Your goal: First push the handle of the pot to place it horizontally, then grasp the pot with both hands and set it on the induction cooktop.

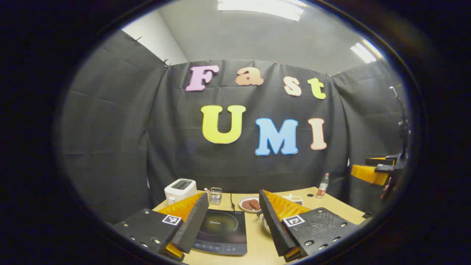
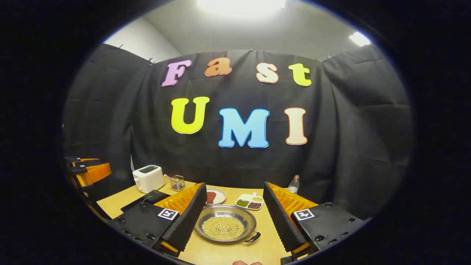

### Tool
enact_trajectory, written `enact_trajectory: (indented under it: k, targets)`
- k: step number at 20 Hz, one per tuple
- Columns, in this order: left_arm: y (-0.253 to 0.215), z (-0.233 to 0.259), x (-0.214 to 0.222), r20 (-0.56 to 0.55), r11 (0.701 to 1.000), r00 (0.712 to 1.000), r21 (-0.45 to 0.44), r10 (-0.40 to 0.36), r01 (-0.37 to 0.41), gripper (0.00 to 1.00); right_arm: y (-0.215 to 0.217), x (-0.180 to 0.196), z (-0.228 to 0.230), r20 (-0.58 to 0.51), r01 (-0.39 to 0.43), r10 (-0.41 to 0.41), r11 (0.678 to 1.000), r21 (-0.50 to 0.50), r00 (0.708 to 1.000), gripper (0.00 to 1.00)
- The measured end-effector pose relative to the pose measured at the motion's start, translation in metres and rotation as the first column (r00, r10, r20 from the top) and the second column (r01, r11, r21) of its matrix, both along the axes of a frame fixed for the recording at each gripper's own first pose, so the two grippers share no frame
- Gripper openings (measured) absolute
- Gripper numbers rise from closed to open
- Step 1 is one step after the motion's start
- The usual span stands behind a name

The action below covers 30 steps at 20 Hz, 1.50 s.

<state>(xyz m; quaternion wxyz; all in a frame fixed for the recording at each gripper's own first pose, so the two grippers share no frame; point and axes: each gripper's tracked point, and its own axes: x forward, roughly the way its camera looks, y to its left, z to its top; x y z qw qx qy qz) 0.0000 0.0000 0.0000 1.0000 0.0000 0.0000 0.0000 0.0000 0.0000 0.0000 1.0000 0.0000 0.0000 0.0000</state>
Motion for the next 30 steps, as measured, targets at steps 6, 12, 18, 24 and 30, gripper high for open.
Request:
enact_trajectory:
  k: [6, 12, 18, 24, 30]
  targets:
    - [0.0, -0.003, 0.0, -0.001, 0.999, 1.0, 0.036, -0.015, 0.015, 0.78, -0.016, -0.015, -0.011, -0.03, 0.057, -0.056, 0.998, 0.037, 0.998, 0.96]
    - [0.0, -0.006, -0.002, -0.003, 0.999, 1.0, 0.029, -0.029, 0.029, 0.84, -0.016, -0.02, -0.011, -0.038, 0.061, -0.059, 0.998, 0.03, 0.998, 0.97]
    - [0.005, -0.018, 0.001, -0.019, 0.999, 0.999, 0.017, -0.038, 0.038, 0.8, -0.011, -0.018, -0.014, -0.051, 0.058, -0.056, 0.998, 0.03, 0.997, 0.97]
    - [0.014, -0.023, 0.004, -0.024, 0.999, 0.999, 0.007, -0.04, 0.04, 0.79, 0.005, -0.01, -0.021, -0.096, 0.03, -0.028, 0.999, 0.017, 0.995, 0.96]
    - [0.03, -0.037, 0.008, -0.045, 0.999, 0.998, -0.003, -0.036, 0.036, 0.84, 0.033, -0.001, -0.039, -0.193, -0.037, 0.036, 0.999, -0.002, 0.981, 0.97]
